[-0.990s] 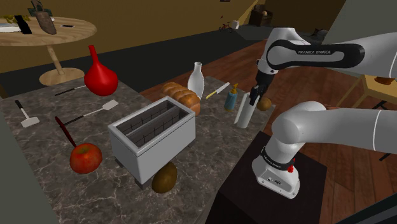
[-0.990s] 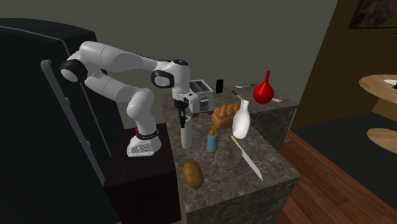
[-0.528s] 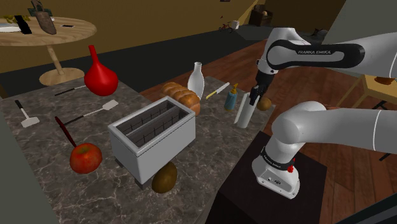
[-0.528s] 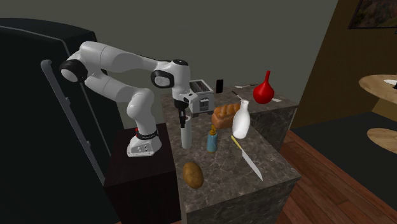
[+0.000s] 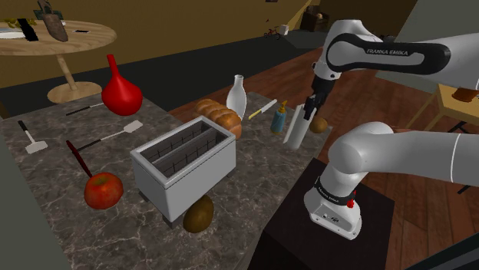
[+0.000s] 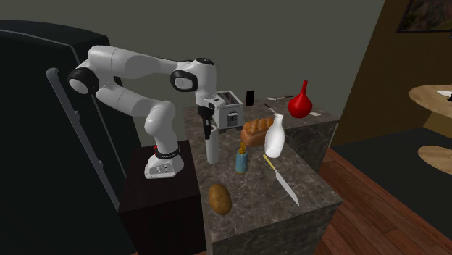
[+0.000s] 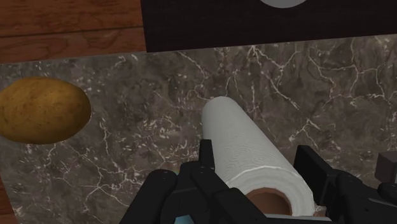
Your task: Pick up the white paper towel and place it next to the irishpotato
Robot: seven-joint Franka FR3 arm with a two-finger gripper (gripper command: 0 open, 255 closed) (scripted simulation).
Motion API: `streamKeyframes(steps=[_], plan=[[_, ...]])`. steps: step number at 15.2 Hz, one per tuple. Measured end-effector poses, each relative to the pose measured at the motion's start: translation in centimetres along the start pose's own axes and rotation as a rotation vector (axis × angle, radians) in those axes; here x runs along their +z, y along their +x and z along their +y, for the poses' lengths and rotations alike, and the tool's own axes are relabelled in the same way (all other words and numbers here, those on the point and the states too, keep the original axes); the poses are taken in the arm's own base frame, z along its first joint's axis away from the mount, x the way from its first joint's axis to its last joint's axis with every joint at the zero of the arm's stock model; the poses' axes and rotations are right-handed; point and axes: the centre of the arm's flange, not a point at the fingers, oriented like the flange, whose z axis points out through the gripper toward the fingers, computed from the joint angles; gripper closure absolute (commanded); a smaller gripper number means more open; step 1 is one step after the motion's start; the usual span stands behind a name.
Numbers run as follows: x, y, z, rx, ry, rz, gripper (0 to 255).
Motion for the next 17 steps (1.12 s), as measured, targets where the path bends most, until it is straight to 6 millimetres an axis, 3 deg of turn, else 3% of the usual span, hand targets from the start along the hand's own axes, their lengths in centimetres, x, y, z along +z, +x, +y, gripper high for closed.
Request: streamKeyframes(steps=[17], plan=[[-9.0, -0.3, -0.5, 0.0, 0.0, 0.0, 255]])
